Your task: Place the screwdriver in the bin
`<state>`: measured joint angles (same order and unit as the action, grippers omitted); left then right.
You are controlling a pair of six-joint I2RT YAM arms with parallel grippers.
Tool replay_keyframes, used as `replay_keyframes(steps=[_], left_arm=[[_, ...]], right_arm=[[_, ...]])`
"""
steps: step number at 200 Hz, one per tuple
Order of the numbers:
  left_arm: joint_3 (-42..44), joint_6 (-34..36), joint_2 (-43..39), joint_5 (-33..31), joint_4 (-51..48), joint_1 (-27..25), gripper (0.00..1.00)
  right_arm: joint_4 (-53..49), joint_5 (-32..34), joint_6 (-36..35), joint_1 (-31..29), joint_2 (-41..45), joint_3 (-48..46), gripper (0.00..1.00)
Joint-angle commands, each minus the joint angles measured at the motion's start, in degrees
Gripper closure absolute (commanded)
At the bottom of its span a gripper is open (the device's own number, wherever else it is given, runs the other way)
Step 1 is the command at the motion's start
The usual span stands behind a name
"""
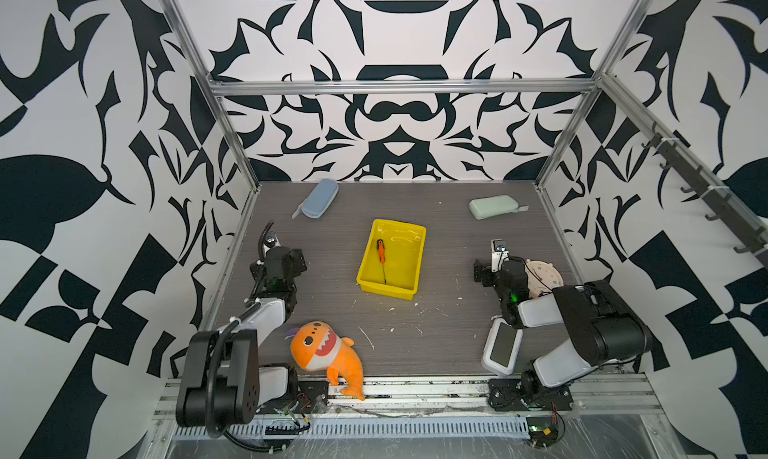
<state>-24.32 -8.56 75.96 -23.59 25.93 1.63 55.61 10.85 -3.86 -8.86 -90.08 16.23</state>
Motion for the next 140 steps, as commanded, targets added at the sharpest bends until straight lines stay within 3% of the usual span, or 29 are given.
replay_keyframes(steps=[1, 38, 57, 72, 90, 112, 140], left_arm=[[-0.6, -1.7, 1.7, 9.4, 5.0, 0.9, 0.0], [-0.7, 3.9, 4.0, 11.4, 10.0, 1.4, 0.0], [-5.9, 1.6, 7.0, 15.7, 2.8, 5.6, 0.0], [-7.3, 1.2, 8.3, 18.5, 1.2, 5.9, 0.0], [-2.7, 1.1, 9.2, 25.0, 12.5, 6.2, 0.0], [2.0, -0.9, 9.7, 19.9, 20.9, 6.2, 0.0], [5.0, -1.7, 13.6, 18.2, 31.8, 6.1, 0.01]], right_arm=[[2.6, -0.3, -0.4, 0.0, 0.8, 1.3, 0.0], [2.5, -0.4, -0.4, -0.1, 0.8, 1.5, 0.0], [2.5, -0.4, -0.4, 0.0, 0.8, 1.4, 0.0], [2.4, -0.4, -0.4, 0.0, 0.7, 1.4, 0.0], [2.5, -0.4, -0.4, 0.0, 0.8, 1.4, 0.0], [2.5, -0.3, -0.3, 0.0, 0.7, 1.4, 0.0], [2.4, -0.4, -0.4, 0.0, 0.7, 1.4, 0.0]])
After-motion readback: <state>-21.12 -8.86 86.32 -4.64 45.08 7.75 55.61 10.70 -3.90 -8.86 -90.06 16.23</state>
